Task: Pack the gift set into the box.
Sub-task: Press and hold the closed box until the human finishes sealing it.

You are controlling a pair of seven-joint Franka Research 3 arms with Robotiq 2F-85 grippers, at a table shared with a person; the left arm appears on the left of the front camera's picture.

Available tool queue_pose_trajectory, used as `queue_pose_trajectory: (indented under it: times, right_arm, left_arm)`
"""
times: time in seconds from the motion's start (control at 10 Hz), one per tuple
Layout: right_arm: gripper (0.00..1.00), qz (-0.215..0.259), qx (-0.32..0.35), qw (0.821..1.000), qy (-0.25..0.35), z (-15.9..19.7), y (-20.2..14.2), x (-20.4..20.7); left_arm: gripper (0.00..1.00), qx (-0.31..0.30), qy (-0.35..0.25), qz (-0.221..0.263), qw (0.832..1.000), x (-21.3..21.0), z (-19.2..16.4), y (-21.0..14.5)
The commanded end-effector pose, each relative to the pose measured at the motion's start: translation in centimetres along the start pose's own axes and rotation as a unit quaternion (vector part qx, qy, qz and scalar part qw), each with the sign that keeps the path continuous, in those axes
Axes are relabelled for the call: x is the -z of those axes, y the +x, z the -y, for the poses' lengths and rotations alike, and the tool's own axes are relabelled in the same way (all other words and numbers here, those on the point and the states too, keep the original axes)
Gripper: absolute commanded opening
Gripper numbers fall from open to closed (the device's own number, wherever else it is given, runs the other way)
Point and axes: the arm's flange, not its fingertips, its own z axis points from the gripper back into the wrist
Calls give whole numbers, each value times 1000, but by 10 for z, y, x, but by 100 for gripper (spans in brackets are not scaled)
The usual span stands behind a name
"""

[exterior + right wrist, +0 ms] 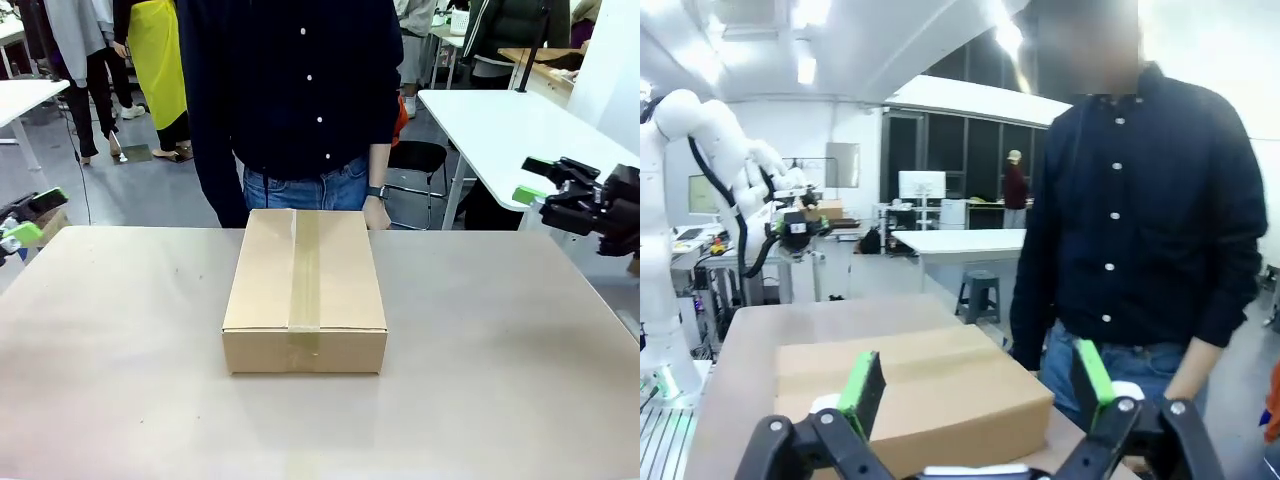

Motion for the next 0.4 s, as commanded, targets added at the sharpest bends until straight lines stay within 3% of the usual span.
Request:
queue_pose_trajectory:
  times: [0.0, 0.3]
  right_arm:
    - [100, -7, 3, 1000, 15, -2, 10, 12]
    - [100, -7, 3, 1000, 15, -2, 10, 12]
  left_arm:
    - [100, 3, -6, -16, 1000, 16, 2, 11]
    - [100, 3, -6, -16, 1000, 16, 2, 11]
